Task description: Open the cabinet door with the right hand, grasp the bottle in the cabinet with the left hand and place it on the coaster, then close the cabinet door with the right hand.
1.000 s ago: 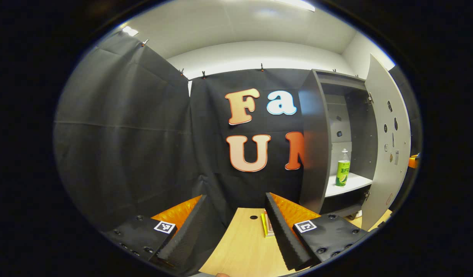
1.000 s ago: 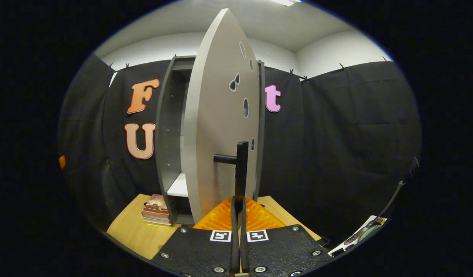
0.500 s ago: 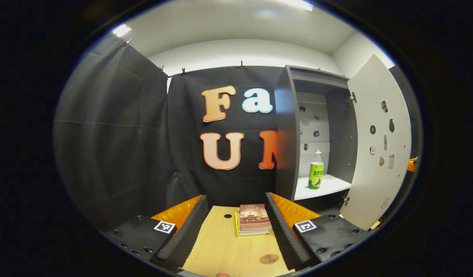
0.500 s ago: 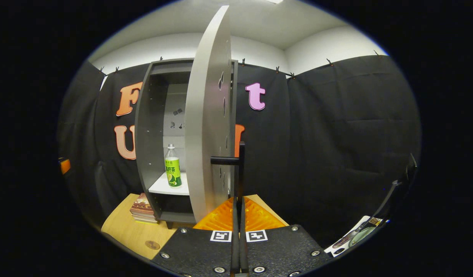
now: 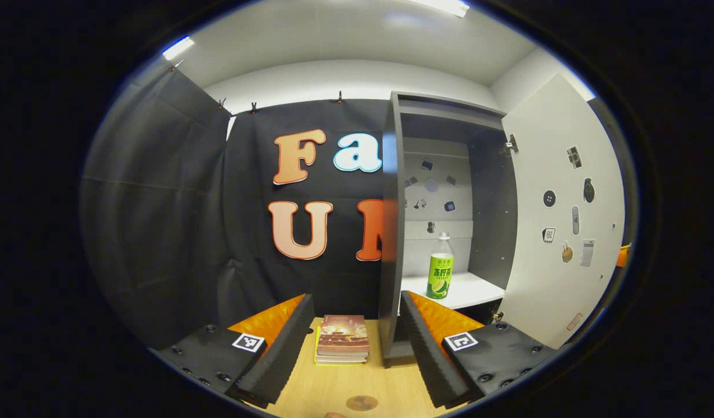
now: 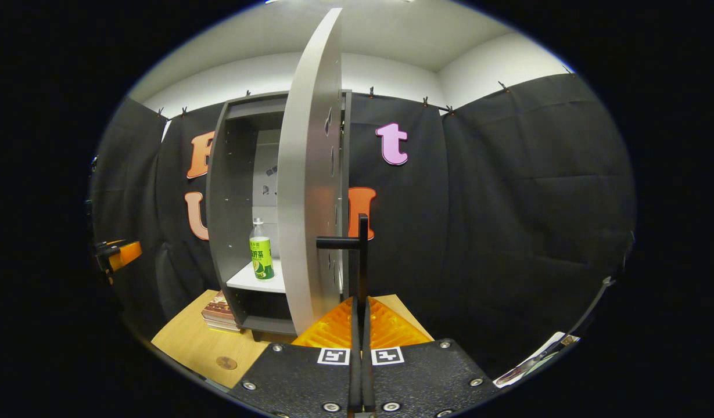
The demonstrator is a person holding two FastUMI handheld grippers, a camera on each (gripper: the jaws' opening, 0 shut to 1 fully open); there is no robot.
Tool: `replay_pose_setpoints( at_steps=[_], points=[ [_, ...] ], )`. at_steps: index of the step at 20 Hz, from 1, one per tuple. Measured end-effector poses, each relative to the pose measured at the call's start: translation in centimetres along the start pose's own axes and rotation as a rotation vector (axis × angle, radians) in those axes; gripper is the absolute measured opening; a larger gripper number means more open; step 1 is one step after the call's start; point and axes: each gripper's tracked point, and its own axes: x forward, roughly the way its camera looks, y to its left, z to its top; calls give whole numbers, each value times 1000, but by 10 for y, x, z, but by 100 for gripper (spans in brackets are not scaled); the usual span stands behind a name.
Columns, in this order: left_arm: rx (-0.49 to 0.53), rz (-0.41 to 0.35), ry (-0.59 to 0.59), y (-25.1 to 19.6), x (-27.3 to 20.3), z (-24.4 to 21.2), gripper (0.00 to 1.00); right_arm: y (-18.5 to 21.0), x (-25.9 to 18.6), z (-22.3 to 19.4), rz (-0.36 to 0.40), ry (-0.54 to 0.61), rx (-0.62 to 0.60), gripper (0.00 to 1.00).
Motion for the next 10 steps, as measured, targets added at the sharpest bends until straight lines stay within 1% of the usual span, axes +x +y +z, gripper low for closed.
replay_pose_setpoints(
  at_steps=[1, 3, 5, 7, 8, 9, 10],
  points=[
    [-9, -9, 2, -14, 8, -3, 99, -1, 0, 0, 5, -1, 3, 0],
    [-20, -33, 7, -42, 25, -9, 99, -1, 1, 0, 21, -5, 10, 0],
    [-13, -43, 8, -63, 41, -11, 96, -2, 3, 1, 36, -9, 11, 0],
    [-12, -58, 12, -84, 58, -12, 96, -1, 5, 1, 53, -10, 10, 0],
    [-7, -67, 10, -94, 67, -10, 99, -1, 4, 0, 66, -9, 7, 0],
    [2, -73, 5, -102, 75, -10, 97, -1, 4, 0, 75, -4, 6, 0],
    [15, -76, 5, -109, 84, -10, 97, -1, 2, -2, 78, 6, 4, 1]
  ],
)
